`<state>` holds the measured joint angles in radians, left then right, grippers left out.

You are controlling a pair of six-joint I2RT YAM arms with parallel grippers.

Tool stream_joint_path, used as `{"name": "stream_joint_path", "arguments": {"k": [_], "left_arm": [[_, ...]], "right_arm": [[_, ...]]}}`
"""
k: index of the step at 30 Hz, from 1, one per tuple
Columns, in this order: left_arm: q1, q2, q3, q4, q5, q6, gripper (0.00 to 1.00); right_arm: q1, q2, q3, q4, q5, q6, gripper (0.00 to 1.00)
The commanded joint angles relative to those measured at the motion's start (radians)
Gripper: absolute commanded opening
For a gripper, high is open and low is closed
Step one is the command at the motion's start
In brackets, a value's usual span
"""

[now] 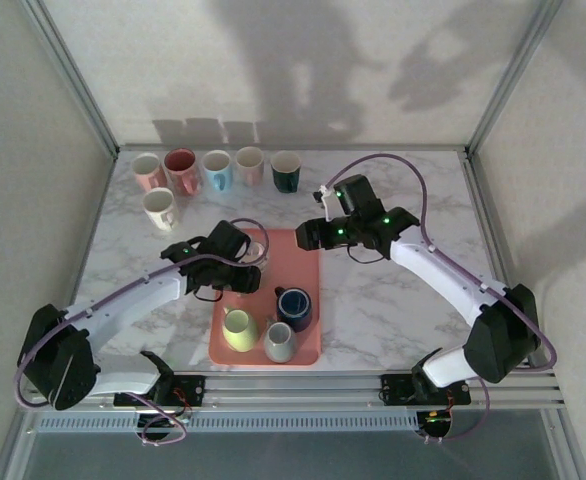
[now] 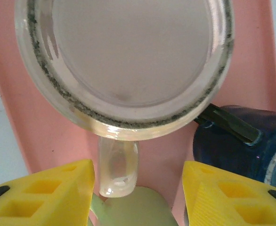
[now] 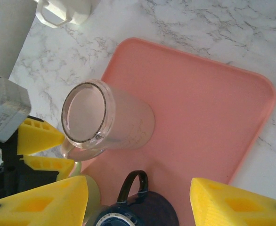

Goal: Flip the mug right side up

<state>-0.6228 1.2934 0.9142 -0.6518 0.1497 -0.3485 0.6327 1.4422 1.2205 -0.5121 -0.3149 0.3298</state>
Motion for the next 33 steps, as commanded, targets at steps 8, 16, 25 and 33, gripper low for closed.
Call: {"name": "stream_joint_path", "arguments": {"k": [8,16,25,33], "left_arm": [[-0.014,0.057,0.037,0.005,-0.056,0.027,0.49],[-0.014,0.099,0.041,0.020,-0.080,0.023,0.44],[-0.014,0.134,0.059,0.029,-0.111,0.026,0.32],[-0.015,0.114,0.094,0.035,-0.127,0.038,0.13]], "right_arm": [[-0.020,-0.026,-0.012,0.014,-0.030,0.017,0.60],[-0.031,-0.036,-0.013,0.012,-0.036,0.016,0.60],[-0.052,-0.041,-0.022,0.023,-0.053,0.017,0.60],[-0.067,-0.042,-0.032,0.029,-0.068,0.016,0.60]]}}
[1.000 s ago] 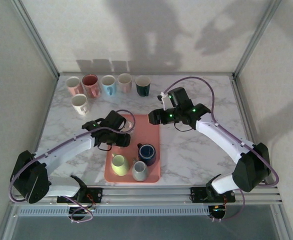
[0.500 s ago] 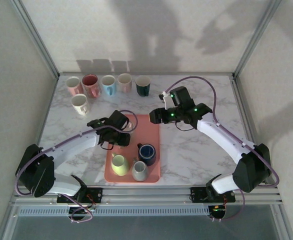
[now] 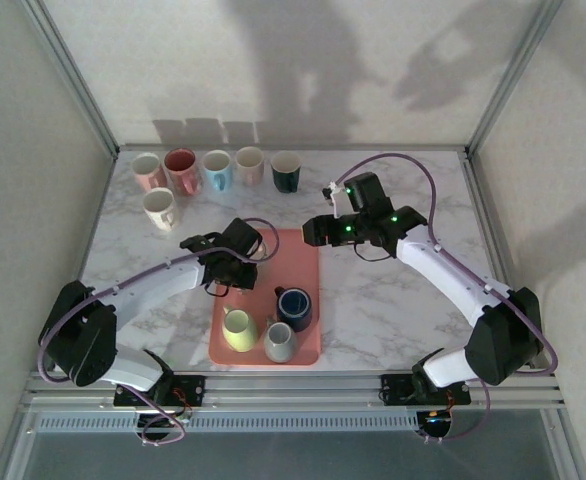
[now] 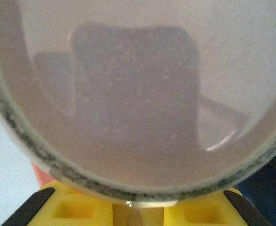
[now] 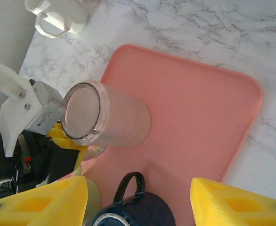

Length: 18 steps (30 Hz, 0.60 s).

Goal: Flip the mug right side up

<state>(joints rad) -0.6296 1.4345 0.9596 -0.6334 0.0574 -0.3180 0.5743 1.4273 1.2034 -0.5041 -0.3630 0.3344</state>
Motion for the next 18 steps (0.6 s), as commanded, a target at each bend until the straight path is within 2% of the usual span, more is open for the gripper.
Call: {"name": "stream_joint_path", "arguments": {"k": [1,8,18], "left_arm": [[-0.008,-0.033,0.052,0.018,-0.039,0.009,0.10],[-0.007,-0.057,0.087,0.030,-0.044,0.019,0.00],[0.008,-0.109,0.185,0.095,0.035,0.007,0.00]], "right_arm": [[-0.011,-0.025,-0.016,0.022,-0.023,0.012,0.60],[-0.013,-0.026,-0.016,0.024,-0.031,0.018,0.60],[-0.035,-0.068,-0.028,0.025,-0.053,0.033,0.60]]}}
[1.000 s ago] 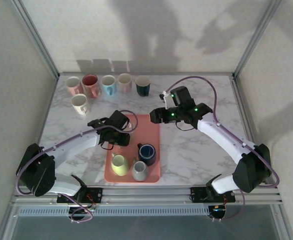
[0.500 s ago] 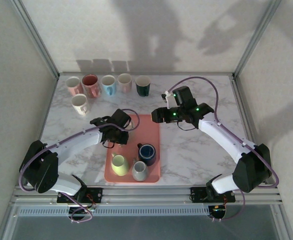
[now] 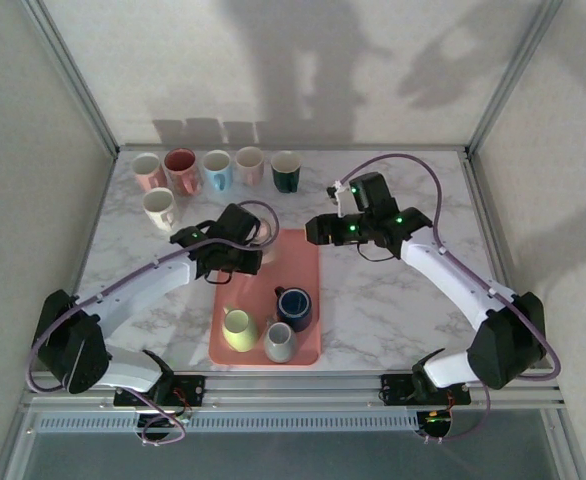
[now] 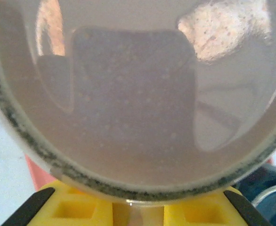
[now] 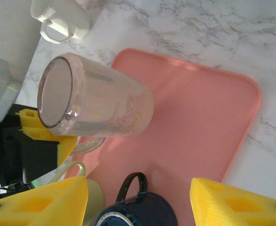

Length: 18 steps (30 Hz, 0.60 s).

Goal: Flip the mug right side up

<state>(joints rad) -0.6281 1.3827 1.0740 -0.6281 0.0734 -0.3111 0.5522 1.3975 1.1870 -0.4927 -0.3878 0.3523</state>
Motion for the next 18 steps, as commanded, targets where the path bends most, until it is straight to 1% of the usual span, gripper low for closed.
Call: {"name": "stream_joint_path", "arguments": {"k": [1,13,16,18], "left_arm": [[0.010,-0.061,0.078,0.095,0.022,-0.004,0.00],[0.092,-0.154,0.082,0.214,0.118,-0.078,0.00],[0.116,-0.193,0.052,0.289,0.161,-0.112,0.00],[0.135,-0.229,0.015,0.377,0.209,-0.147,0.00]], "right_arm": [[-0.016,-0.044,-0.015,0.017,-0.032,0.019,0.60],[-0.058,-0.089,-0.041,0.048,-0.108,0.033,0.61],[-0.071,-0.091,-0.050,0.075,-0.154,0.053,0.62],[-0.079,-0.088,-0.060,0.103,-0.195,0.077,0.63]]}}
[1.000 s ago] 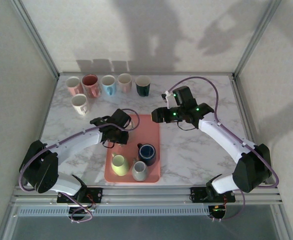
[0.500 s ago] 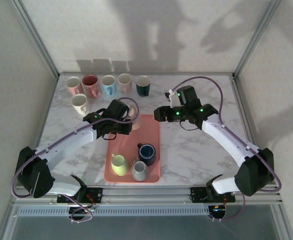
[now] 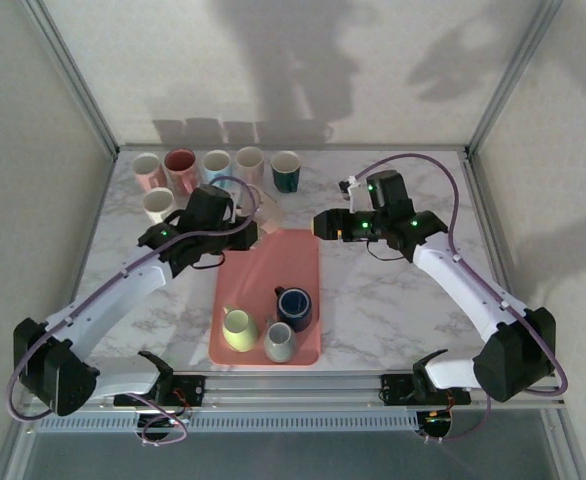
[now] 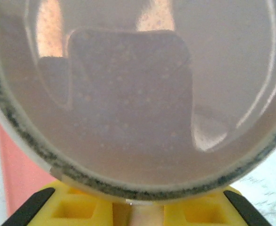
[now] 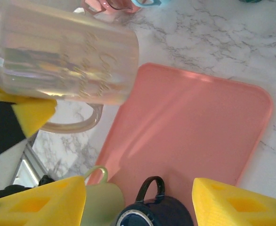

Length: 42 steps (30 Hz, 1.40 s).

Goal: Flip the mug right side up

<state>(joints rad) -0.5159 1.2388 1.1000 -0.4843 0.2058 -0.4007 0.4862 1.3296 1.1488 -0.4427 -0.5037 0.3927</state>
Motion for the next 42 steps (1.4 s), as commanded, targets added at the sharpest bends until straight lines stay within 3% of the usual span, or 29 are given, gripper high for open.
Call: {"name": "stream_joint_path", "arguments": {"k": [1,6,15,27,42], "left_arm": [[0.031,-0.102,-0.029,0.276,0.099,-0.079,0.00],[0.058,-0.161,-0.120,0.524,0.218,-0.185,0.00],[0.070,-0.173,-0.229,0.812,0.320,-0.331,0.00],[0.071,-0.174,-0.303,1.024,0.336,-0.482,0.00],[0.070,-0.185,-0.389,1.197,0.338,-0.604,0.00]], "right_arm": [[-0.015,-0.019,-0.025,0.069,-0.103,0.048,0.63],[-0.019,-0.009,-0.054,0.192,-0.235,0.143,0.64],[-0.019,0.034,-0.169,0.636,-0.393,0.448,0.66],[-0.015,0.071,-0.233,0.964,-0.403,0.655,0.66],[0.029,0.145,-0.247,1.165,-0.375,0.813,0.58]]}}
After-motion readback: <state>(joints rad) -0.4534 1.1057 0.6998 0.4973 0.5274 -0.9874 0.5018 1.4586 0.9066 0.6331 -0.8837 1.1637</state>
